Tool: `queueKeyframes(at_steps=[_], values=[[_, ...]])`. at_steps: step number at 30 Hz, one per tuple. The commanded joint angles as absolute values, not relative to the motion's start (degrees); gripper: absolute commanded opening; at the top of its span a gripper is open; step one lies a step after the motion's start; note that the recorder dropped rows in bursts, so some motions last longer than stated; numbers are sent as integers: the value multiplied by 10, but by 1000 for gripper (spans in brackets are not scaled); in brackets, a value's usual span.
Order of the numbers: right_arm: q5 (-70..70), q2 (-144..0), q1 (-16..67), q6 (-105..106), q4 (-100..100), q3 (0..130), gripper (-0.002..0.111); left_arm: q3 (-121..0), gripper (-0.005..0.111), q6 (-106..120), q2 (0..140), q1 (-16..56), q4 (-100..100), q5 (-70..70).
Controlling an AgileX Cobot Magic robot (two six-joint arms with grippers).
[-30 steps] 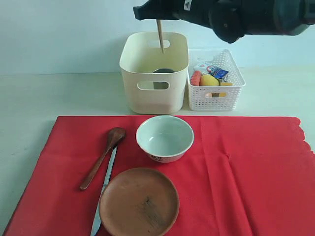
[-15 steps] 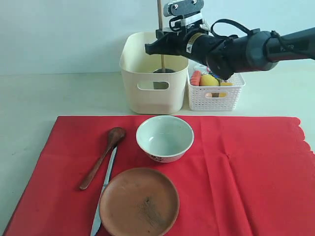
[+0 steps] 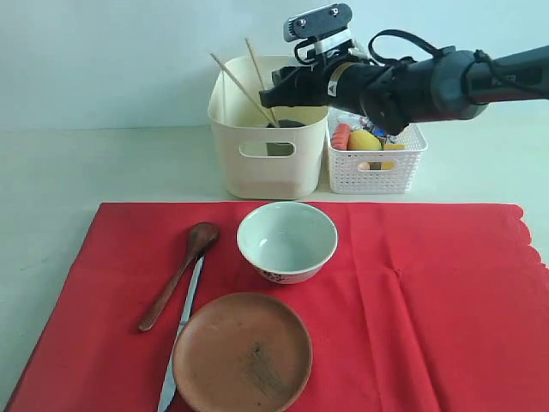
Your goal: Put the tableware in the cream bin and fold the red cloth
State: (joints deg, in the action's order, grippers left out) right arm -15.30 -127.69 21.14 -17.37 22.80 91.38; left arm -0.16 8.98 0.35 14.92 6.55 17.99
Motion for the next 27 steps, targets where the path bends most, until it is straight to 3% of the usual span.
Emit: queueKeyframes(at_steps=[1,10,15,19,27], values=[[-74,-1227,209,-166,231,917,46,0,0,90,0,147,65,176],[181,-1070,209,-166,231,917,46,0,0,90,0,147,65,176],[299,-1013,209,-156,231,915,25,0,0,90,0,147,65,176],[373,-951,209,-151,232,871,0,0,0,90,0,147,65,176],[382,-794,209,-151,242,718,0,0,0,90,0,147,65,176]])
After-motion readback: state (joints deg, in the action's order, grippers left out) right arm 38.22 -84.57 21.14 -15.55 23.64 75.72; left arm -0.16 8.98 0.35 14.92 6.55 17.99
